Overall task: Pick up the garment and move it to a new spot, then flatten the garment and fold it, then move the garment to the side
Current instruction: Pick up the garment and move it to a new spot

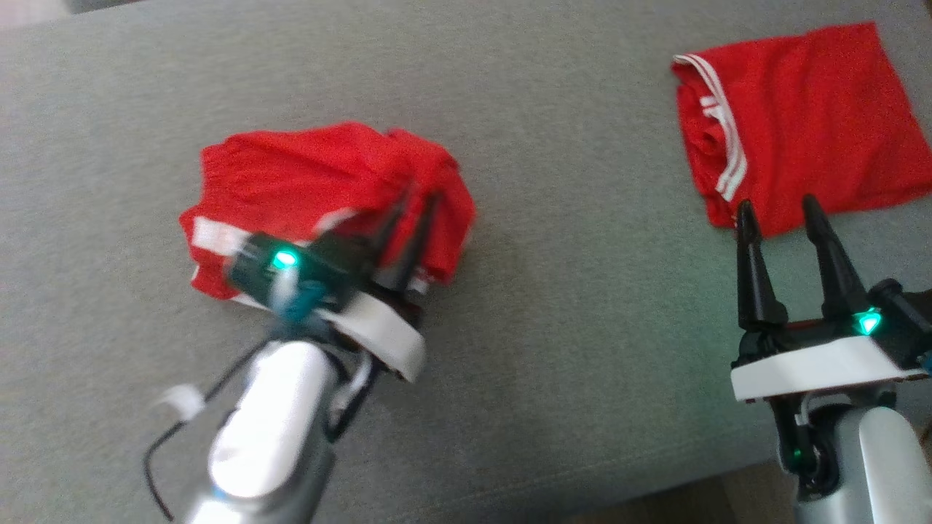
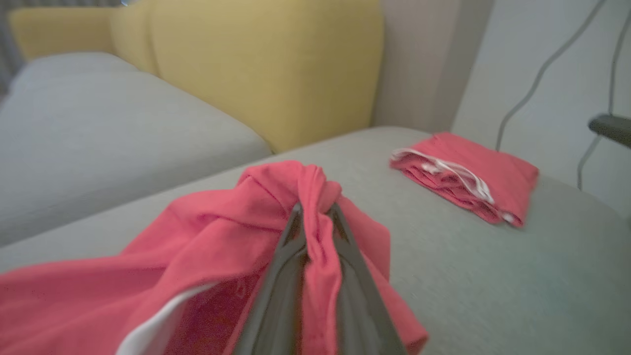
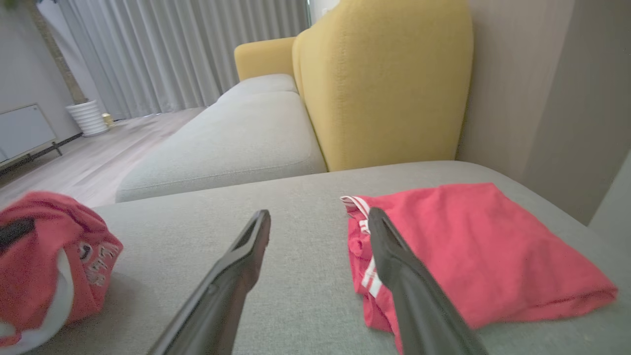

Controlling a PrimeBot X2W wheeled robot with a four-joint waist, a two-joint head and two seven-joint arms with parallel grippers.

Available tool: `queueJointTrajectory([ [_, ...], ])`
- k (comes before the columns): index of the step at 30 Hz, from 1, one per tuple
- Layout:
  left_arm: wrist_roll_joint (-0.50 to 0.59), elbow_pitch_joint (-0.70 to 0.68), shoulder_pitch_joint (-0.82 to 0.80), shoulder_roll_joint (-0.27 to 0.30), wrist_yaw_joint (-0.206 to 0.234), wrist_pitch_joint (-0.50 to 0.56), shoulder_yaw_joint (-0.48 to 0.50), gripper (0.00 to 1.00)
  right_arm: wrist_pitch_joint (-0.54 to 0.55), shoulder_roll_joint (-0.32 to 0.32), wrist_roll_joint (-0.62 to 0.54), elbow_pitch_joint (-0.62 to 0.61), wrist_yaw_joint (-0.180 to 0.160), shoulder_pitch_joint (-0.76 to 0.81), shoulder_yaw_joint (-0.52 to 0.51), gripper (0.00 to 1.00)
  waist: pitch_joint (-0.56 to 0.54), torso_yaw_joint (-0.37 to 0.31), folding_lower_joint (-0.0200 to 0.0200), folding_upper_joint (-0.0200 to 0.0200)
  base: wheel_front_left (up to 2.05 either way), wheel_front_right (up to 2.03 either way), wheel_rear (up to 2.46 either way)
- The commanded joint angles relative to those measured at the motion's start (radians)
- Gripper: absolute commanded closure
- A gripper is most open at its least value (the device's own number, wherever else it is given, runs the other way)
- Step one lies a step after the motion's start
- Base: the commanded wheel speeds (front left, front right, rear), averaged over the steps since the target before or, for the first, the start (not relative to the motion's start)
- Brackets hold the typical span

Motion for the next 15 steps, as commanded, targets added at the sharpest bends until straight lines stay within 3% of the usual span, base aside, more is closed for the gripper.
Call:
queueJointTrajectory([
  [1, -0.009, 0.017, -0.049, 0.008, -0.006, -0.008, -0.029, 1.00, -0.020, -0.003, 0.012, -0.021, -0.001, -0.032, 0.028, 0.00, 0.028, -0.048, 0.0000, -0.0001, 0.00, 0.00, 0.00],
  [4, -0.039, 0.119, -0.091, 0.005, -0.006, -0.007, -0.118, 1.00, -0.033, -0.003, 0.026, -0.002, -0.001, -0.033, 0.035, 0.00, 0.033, -0.072, 0.0000, -0.0001, 0.00, 0.00, 0.00],
  [5, -0.050, 0.150, -0.101, 0.005, -0.006, -0.006, -0.132, 0.68, -0.037, -0.003, 0.028, 0.003, -0.001, -0.034, 0.040, 0.00, 0.033, -0.079, 0.0000, -0.0001, 0.00, 0.00, 0.00],
  [6, -0.059, 0.178, -0.110, 0.004, -0.006, -0.003, -0.146, 0.00, -0.040, -0.003, 0.024, 0.009, -0.001, -0.034, 0.041, 0.00, 0.032, -0.083, 0.0000, -0.0001, 0.00, 0.00, 0.00],
  [11, -0.085, 0.222, -0.128, 0.000, -0.006, -0.054, -0.182, 0.00, -0.050, -0.003, 0.005, 0.026, -0.001, -0.026, 0.035, 0.00, 0.011, -0.076, 0.0000, -0.0001, 0.00, 0.00, 0.00],
  [15, -0.100, 0.164, -0.104, -0.002, -0.005, -0.084, -0.197, 0.00, -0.043, -0.003, -0.009, 0.028, -0.001, -0.017, 0.030, 0.00, -0.024, -0.039, 0.0000, -0.0001, 0.00, 0.00, 0.00],
])
